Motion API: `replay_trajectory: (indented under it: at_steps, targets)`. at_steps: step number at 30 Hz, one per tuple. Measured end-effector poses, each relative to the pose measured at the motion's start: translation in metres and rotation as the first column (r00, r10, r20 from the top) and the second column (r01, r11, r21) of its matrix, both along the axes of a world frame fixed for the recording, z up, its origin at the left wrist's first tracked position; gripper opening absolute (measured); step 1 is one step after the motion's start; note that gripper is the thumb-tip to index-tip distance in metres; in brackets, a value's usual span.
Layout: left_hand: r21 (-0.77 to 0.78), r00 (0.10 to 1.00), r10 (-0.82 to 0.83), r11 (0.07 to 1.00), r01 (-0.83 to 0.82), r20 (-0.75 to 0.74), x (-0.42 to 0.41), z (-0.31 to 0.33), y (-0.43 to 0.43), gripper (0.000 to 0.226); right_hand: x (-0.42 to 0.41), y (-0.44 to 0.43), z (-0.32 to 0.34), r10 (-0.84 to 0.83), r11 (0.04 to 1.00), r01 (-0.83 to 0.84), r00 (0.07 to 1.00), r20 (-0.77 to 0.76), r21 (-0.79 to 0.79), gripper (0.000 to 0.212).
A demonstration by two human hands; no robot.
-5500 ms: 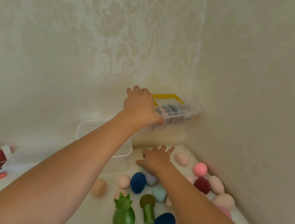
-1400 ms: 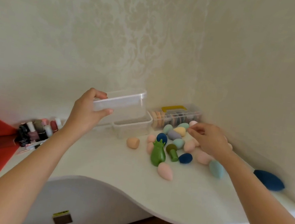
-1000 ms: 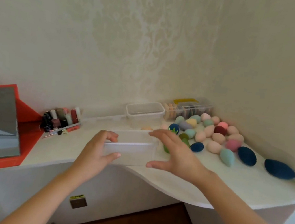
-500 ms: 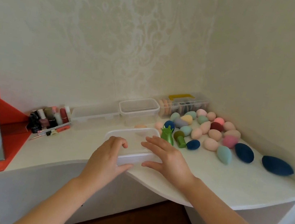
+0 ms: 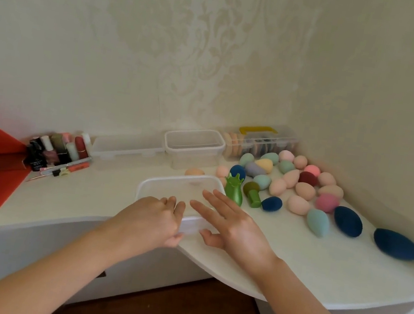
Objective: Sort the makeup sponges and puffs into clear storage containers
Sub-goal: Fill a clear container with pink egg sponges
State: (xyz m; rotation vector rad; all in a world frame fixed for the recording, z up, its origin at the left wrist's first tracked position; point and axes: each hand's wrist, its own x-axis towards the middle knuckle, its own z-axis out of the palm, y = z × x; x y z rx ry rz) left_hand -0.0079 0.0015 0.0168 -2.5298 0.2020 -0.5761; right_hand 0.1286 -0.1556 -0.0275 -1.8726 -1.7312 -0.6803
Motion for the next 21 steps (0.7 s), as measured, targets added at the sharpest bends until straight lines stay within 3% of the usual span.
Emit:
replay_trajectory:
  at_steps: [6, 10, 12, 15, 17, 21]
  targets:
    - [0.030, 1.000, -0.015, 0.999, 0.015, 0.024, -0.003, 0.002, -0.002, 0.057, -0.001, -0.001, 0.001, 0.002, 1.000, -0.002, 1.000, 0.007, 0.000, 0.047]
    - [-0.104, 0.997, -0.046, 0.993, 0.052, 0.063, -0.003, 0.014, 0.001, 0.039, 0.004, -0.003, 0.020, 0.056, 0.998, -0.056, 0.997, 0.061, -0.014, 0.037]
    - [-0.140, 0.998, -0.044, 0.989, 0.051, 0.052, -0.003, 0.015, 0.003, 0.040, 0.007, -0.004, 0.024, 0.066, 0.997, -0.062, 0.994, 0.083, -0.054, 0.043]
    - [-0.161, 0.999, -0.038, 0.986, 0.039, 0.004, -0.010, 0.012, 0.005, 0.047, 0.007, -0.009, 0.017, 0.089, 0.995, -0.092, 0.992, -0.089, -0.023, 0.048]
    - [-0.188, 0.999, -0.040, 0.981, 0.041, 0.008, -0.018, 0.007, 0.008, 0.038, 0.002, -0.014, 0.008, 0.085, 0.996, -0.085, 0.975, -0.207, 0.009, 0.049]
    - [-0.371, 1.000, 0.010, 0.929, -0.009, 0.001, -0.029, 0.009, 0.007, 0.052, -0.005, -0.017, 0.006, -0.024, 0.998, 0.035, 0.981, -0.192, 0.054, 0.053]
